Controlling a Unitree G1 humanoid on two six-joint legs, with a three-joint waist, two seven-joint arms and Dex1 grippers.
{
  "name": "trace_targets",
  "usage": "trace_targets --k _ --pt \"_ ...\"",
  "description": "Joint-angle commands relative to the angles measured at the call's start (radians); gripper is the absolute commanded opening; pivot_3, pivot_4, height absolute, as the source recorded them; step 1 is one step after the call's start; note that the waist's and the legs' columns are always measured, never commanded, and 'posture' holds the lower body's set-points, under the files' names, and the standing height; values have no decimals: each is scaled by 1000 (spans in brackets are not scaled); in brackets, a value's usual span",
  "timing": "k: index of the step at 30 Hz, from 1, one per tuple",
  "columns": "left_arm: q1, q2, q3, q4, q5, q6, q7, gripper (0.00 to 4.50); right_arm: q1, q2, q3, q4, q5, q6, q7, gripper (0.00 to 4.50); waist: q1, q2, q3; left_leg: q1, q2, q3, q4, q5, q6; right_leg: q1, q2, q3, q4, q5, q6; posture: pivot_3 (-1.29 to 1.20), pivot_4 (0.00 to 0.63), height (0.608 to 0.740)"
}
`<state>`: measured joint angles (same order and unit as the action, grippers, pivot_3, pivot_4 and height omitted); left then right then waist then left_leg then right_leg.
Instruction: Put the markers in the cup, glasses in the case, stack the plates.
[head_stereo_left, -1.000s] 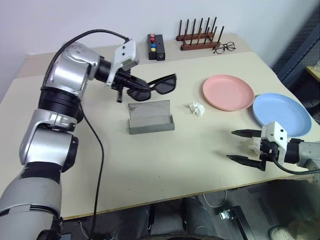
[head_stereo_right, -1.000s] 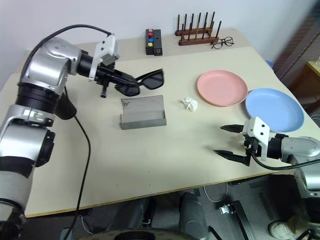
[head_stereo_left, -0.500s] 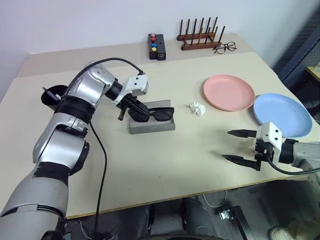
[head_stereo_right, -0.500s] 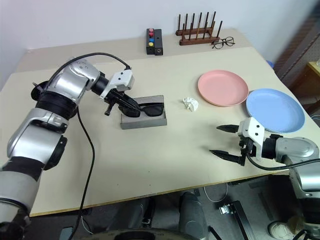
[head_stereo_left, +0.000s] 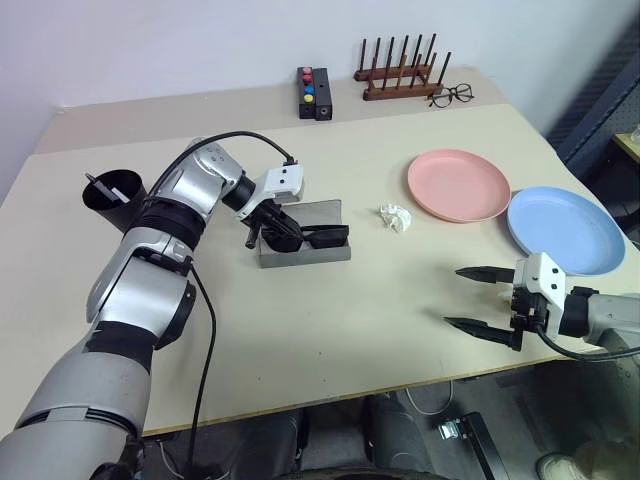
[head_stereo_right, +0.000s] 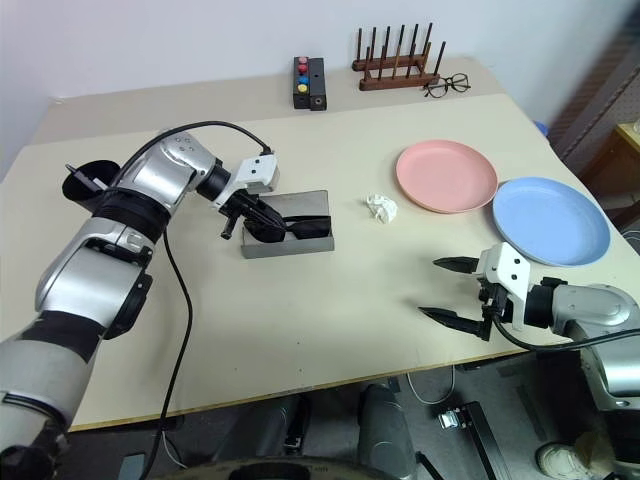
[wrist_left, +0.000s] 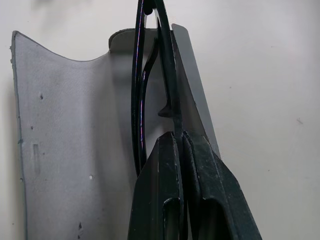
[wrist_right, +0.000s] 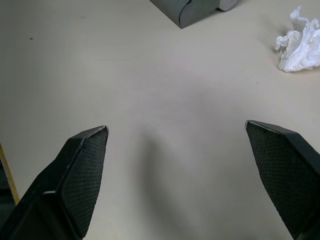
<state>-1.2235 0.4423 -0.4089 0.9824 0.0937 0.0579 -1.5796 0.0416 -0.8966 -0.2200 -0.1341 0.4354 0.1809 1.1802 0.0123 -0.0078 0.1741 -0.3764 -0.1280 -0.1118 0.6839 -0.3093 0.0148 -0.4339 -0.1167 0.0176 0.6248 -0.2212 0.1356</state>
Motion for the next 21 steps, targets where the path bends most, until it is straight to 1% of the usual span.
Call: trace_targets --k 1,5,6,10,14,18,21 --pt "-25 3 20 -16 1 17 -29 1951 -9 -10 -43 -16 15 -9 0 4500 0 0 0 0 0 0 0 0 0 0 0 0 0 0 0 0 150 740" --pt "-23 2 34 -26 4 16 -5 3887 -12 -11 -41 -10 13 -12 2 4500 0 0 0 0 0 0 0 0 0 0 0 0 0 0 0 0 150 740" --pt "-23 1 40 -31 1 14 6 4478 -13 -11 -40 -8 12 -14 2 4500 0 0 0 0 0 0 0 0 0 0 0 0 0 0 0 0 150 740" --pt "-51 4 95 -44 -29 -5 45 4478 -30 -5 -34 -2 10 -16 -4 4500 0 0 0 0 0 0 0 0 0 0 0 0 0 0 0 0 150 740" --pt "-111 13 166 -19 -33 -32 175 4478 -46 5 -36 -4 18 -11 -19 4500 1 -1 1 -1 0 0 0 0 0 0 0 0 0 0 0 0 150 740" --pt "-126 28 225 -17 -58 13 229 4478 -51 2 -34 0 15 -14 -17 4500 0 -1 1 0 0 0 0 0 0 0 0 0 0 0 0 0 150 740" --pt "-94 48 232 -42 -60 61 217 3648 -64 -1 -31 11 9 -21 -16 4500 -2 -1 1 0 0 0 0 0 0 -1 0 0 0 0 0 0 150 740"
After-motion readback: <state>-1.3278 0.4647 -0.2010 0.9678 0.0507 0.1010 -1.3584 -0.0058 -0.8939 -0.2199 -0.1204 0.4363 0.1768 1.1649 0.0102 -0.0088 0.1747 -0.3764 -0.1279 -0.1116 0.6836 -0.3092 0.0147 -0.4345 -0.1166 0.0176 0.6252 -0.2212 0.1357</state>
